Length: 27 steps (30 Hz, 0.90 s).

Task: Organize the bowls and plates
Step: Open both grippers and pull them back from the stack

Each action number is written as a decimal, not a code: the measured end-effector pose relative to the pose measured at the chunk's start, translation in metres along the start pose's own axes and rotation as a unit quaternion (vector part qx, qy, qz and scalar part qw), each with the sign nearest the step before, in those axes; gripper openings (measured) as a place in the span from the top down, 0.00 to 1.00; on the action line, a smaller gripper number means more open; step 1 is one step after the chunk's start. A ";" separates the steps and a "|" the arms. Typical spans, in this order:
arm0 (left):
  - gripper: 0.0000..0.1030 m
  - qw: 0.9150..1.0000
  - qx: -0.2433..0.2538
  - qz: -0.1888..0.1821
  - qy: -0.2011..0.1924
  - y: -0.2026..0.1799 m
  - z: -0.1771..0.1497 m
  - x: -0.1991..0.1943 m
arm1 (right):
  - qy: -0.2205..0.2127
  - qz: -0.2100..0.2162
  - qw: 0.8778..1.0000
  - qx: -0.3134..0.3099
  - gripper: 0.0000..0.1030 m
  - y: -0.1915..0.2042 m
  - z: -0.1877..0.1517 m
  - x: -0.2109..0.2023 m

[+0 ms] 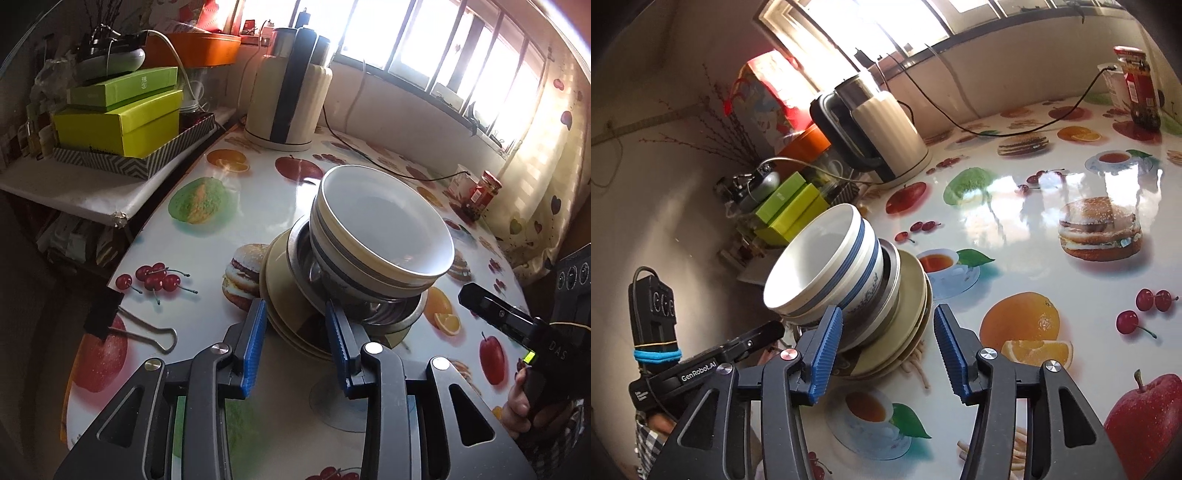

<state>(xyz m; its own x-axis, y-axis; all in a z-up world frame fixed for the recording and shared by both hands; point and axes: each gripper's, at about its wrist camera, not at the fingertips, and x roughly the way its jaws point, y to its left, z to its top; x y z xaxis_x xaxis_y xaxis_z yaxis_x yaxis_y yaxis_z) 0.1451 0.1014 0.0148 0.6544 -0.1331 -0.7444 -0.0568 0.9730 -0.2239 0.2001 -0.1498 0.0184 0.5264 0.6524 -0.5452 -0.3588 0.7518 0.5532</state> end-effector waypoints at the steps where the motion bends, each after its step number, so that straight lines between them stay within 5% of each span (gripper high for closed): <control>1: 0.67 1.000 0.006 0.004 -0.002 -0.003 -0.002 -0.001 | 0.001 -0.005 1.000 -0.004 0.48 0.002 -0.001 -0.001; 27: 0.67 0.996 0.056 0.075 0.001 -0.032 -0.066 -0.013 | 0.019 -0.120 0.987 -0.108 0.35 0.045 -0.059 -0.019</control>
<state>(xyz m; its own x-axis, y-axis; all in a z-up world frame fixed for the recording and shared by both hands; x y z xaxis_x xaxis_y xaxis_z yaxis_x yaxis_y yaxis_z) 0.0887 0.0594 -0.0101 0.6435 0.0149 -0.7653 -0.0690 0.9969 -0.0385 0.1286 -0.1227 0.0164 0.5880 0.4525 -0.6704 -0.3855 0.8855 0.2595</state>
